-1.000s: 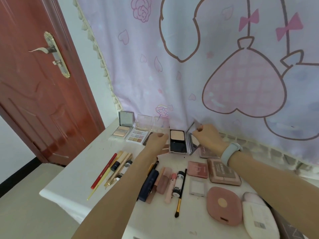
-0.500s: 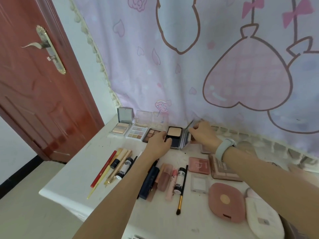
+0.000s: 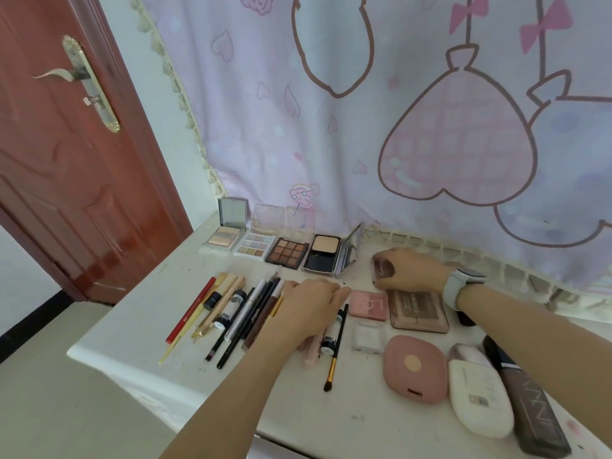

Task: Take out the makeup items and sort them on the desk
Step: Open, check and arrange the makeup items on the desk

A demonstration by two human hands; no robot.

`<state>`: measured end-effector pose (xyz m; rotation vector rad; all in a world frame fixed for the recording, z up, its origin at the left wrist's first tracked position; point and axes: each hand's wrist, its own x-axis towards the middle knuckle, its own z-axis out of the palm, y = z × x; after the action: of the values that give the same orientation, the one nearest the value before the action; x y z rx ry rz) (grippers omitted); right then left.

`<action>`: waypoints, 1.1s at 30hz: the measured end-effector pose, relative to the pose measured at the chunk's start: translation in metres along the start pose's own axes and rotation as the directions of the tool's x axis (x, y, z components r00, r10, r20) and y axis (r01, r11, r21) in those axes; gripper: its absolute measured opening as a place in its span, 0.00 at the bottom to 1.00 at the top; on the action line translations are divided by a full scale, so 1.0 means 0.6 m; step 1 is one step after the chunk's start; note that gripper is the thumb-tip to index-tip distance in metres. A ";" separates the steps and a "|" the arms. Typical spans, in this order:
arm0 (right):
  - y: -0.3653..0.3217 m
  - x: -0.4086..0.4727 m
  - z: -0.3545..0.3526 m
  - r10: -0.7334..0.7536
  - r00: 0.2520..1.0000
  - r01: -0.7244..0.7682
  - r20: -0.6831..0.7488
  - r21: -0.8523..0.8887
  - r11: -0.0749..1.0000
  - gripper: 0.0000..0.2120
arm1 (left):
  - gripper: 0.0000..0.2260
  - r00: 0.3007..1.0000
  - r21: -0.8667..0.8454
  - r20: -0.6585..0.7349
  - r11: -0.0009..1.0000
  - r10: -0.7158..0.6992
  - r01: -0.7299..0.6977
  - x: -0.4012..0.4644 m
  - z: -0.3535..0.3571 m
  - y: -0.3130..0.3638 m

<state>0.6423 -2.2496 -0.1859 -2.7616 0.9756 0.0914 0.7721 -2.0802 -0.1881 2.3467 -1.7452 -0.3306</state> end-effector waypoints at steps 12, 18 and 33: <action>0.007 -0.075 -0.038 0.067 0.962 0.121 -0.265 0.634 0.764 0.22 | 0.14 0.970 -0.247 -0.241 0.964 0.036 -0.097 -0.017 0.000 0.013; -0.040 -0.149 -0.048 -0.112 0.944 0.269 -0.310 0.528 0.805 0.21 | 0.11 0.993 -0.955 -0.066 0.294 -0.094 -0.036 -0.036 -0.024 0.063; -0.072 -0.195 -0.063 -0.391 0.831 0.478 -0.395 0.150 0.866 0.17 | 0.08 0.986 -0.951 0.128 -0.296 -0.111 0.090 -0.055 -0.035 0.049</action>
<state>0.5781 -2.1533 -0.1264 -2.7332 0.3493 -0.5779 0.7424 -2.0566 -0.1576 0.9891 -0.4310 -1.2131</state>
